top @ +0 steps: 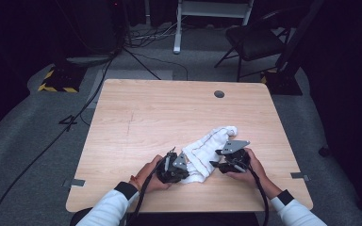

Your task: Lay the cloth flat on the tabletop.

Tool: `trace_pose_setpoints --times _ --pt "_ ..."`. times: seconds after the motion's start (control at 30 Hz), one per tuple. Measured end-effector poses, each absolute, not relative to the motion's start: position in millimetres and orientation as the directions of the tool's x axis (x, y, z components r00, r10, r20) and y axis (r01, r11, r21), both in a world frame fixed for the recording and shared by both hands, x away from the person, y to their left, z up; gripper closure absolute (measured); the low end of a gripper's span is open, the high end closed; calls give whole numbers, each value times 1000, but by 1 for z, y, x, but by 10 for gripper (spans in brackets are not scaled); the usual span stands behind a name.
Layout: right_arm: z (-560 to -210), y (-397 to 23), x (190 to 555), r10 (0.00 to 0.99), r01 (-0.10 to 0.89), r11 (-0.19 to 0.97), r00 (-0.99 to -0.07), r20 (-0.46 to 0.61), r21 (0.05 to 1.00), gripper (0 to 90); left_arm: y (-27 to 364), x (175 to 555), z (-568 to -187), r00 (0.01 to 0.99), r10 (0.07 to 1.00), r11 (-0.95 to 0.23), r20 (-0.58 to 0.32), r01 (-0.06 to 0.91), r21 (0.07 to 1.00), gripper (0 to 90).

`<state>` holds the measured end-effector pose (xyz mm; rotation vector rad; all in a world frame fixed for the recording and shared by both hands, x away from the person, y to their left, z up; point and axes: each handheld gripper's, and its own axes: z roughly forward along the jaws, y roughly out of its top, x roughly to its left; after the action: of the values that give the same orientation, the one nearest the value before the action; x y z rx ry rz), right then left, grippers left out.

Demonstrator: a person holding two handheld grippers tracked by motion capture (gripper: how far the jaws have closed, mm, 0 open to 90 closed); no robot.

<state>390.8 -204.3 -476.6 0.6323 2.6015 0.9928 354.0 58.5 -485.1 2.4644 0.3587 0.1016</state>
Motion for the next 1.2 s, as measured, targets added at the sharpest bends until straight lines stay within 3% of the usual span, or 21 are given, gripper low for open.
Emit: trace_pose_setpoints --times 0.3,0.47,0.57,0.7,0.9,1.03,1.2 --pt "-476 -216 401 565 375 660 -819 -101 651 478 46 349 -486 966 260 -762 5 202 615 819" --pt "-461 -204 393 532 304 640 -838 -121 706 507 52 349 -480 967 253 -765 12 192 615 654" --pt "-453 -190 389 505 270 626 -856 -116 731 514 58 349 -476 962 271 -761 23 200 618 600" --pt "-452 -168 387 470 245 637 -875 -116 730 514 67 352 -478 947 321 -749 15 244 616 591" --pt "-464 -132 392 439 240 685 -889 -127 688 508 68 356 -482 945 326 -754 8 255 605 597" --pt "-475 -122 400 446 266 725 -884 -139 635 583 68 358 -484 947 321 -757 1 256 602 624" --pt "-478 -125 399 423 259 732 -898 -123 630 801 68 360 -485 948 318 -757 -7 258 600 631"
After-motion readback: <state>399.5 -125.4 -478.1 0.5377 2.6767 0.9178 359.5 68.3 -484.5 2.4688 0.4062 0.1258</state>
